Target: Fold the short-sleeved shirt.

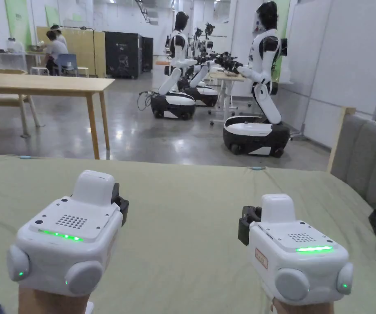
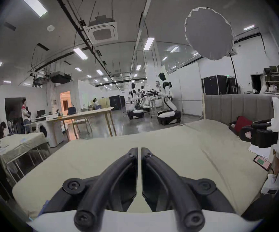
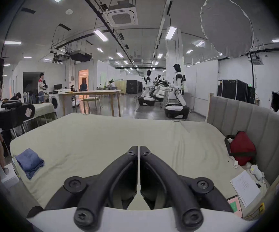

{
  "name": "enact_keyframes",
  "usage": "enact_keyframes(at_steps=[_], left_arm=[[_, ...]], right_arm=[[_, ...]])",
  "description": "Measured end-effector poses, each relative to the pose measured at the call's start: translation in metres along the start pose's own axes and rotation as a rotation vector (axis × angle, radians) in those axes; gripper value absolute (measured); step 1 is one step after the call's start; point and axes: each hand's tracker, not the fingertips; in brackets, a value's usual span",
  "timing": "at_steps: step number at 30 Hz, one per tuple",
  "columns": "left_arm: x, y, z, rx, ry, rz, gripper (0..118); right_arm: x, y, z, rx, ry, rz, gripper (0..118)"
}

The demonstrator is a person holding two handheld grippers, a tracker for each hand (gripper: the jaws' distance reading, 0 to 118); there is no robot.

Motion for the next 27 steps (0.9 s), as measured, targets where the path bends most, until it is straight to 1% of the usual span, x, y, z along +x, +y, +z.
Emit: enact_keyframes(at_steps=[3,5,8,9,10,11,12,13,14,17,20,23,27], left_arm=[[0.004,0.010,-0.005,0.011,-0.006,-0.017,2],[0.006,0.013,-0.008,0.013,-0.011,-0.019,8],[0.004,0.012,-0.009,0.010,-0.002,-0.010,31],[0.003,0.011,-0.009,0.005,0.003,0.020,43],[0.000,0.010,-0.008,0.005,-0.006,0.051,58],[-0.002,0.009,-0.007,0.006,-0.021,0.072,76],[-0.003,0.008,-0.006,0.003,-0.021,0.085,99],[-0.004,0.007,-0.005,0.003,-0.023,0.103,111],[-0.006,0.007,-0.003,0.012,-0.031,0.115,117],[-0.005,0.009,0.007,0.018,-0.030,0.117,118],[-0.007,0.014,0.011,0.012,-0.026,0.138,118],[-0.008,0.020,0.016,0.013,-0.029,0.141,118],[-0.012,0.021,0.023,0.038,-0.008,0.156,118]], right_arm=[[0.000,0.009,-0.003,0.013,-0.005,-0.006,8],[0.001,0.015,-0.001,0.023,-0.004,-0.007,14],[0.002,0.023,0.002,0.040,0.008,-0.018,49],[0.002,0.025,0.004,0.041,0.012,-0.021,66],[0.002,0.027,0.005,0.044,0.019,-0.024,79],[0.002,0.028,0.006,0.050,0.028,-0.024,90],[0.002,0.029,0.007,0.054,0.036,-0.018,103],[0.000,0.030,0.008,0.057,0.038,-0.006,112],[-0.002,0.031,0.010,0.061,0.033,0.007,118],[-0.002,0.032,0.013,0.094,0.050,-0.013,118],[-0.007,0.037,0.013,0.087,0.021,-0.008,118],[-0.007,0.041,0.013,0.071,0.025,-0.025,118],[0.001,0.041,0.014,0.036,0.115,-0.150,118]])
